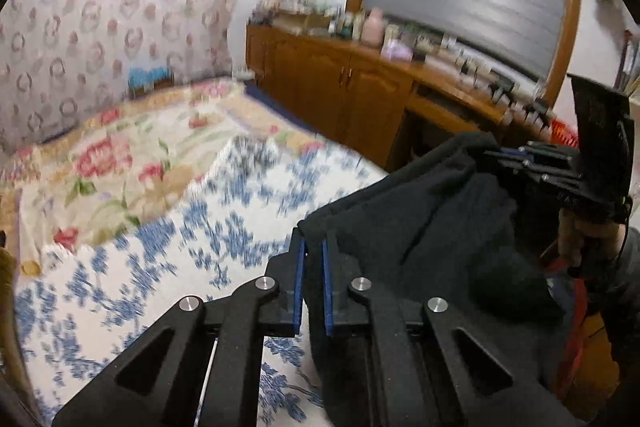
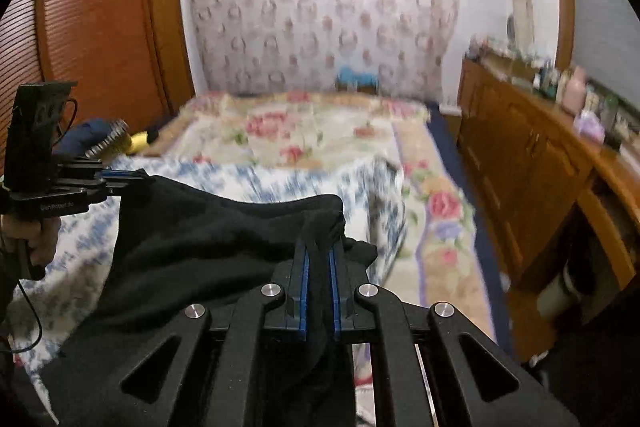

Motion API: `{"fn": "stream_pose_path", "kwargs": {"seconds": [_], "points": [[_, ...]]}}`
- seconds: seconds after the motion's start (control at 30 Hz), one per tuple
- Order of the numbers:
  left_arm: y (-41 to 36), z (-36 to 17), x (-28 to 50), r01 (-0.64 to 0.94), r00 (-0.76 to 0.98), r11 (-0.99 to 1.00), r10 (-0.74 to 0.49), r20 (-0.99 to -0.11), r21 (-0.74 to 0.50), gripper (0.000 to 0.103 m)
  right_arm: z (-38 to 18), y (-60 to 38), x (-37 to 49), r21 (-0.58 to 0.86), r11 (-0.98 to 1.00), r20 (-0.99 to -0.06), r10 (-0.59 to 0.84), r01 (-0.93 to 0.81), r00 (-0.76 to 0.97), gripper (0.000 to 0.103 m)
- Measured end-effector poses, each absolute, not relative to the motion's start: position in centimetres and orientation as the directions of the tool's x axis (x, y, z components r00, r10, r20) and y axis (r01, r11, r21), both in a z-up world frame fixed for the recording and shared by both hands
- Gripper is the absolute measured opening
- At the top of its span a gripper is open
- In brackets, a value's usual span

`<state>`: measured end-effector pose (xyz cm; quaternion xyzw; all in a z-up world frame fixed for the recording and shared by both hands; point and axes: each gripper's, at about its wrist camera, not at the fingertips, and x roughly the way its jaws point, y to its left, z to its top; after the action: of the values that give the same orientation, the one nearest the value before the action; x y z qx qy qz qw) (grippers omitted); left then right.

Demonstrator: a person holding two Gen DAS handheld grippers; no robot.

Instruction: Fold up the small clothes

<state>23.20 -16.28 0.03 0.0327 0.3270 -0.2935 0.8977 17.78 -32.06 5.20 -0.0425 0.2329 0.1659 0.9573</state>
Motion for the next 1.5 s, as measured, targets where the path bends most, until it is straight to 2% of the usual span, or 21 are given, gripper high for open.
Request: {"fn": "stream_pose_path", "kwargs": {"seconds": [0.3,0.5,0.77,0.93,1.03,1.1,1.2,1.33,1.4,1.43,1.5], "points": [[-11.5,10.9,14.7,0.541,0.76,0.836,-0.533,-0.373,-0.092,0.008,13.4,-28.7,7.3,-0.12,0.928,-0.228,0.321,-0.354,0.919,0.007],[-7.9,17.5,7.3,0.496,0.848,0.868,-0.491,-0.201,-0.029,0.008,18.9,-26.2,-0.5,-0.17,0.92,-0.062,0.348,-0.354,0.935,0.007],[-3.9,22.0,2.0,0.439,0.896,0.898,-0.434,-0.092,0.036,0.008,22.5,-22.4,-6.9,-0.254,0.889,0.026,0.401,-0.382,0.916,0.007],[-1.3,22.4,1.2,0.397,0.915,0.917,-0.392,-0.089,0.04,0.008,22.9,-21.2,-8.3,-0.288,0.862,0.045,0.448,-0.417,0.893,0.007],[0.0,21.3,2.9,0.371,0.923,0.929,-0.366,-0.121,0.019,0.008,21.7,-21.9,-7.1,-0.299,0.848,0.026,0.466,-0.438,0.884,0.007],[0.7,19.8,4.7,0.354,0.922,0.935,-0.349,-0.166,0.005,0.008,20.7,-23.9,-2.4,-0.295,0.842,-0.011,0.469,-0.451,0.883,0.007],[0.9,15.8,9.3,0.318,0.914,0.948,-0.308,-0.264,-0.006,0.008,19.5,-23.4,2.1,-0.28,0.833,-0.102,0.468,-0.476,0.878,0.007],[1.1,8.7,17.6,0.248,0.879,0.968,-0.214,-0.427,0.026,0.014,14.9,-21.9,11.2,-0.216,0.839,-0.272,0.439,-0.499,0.856,0.008],[1.8,5.1,21.4,0.215,0.833,0.977,-0.179,-0.524,0.009,0.014,11.4,-20.8,16.5,-0.2,0.86,-0.388,0.37,-0.469,0.844,0.023],[1.9,4.1,22.0,0.216,0.817,0.976,-0.184,-0.547,-0.005,0.018,9.9,-20.5,18.5,-0.204,0.873,-0.432,0.326,-0.443,0.841,0.024],[2.1,2.2,22.2,0.235,0.795,0.971,-0.212,-0.568,-0.033,0.034,6.9,-20.8,21.7,-0.205,0.887,-0.507,0.265,-0.413,0.82,0.025]]}}
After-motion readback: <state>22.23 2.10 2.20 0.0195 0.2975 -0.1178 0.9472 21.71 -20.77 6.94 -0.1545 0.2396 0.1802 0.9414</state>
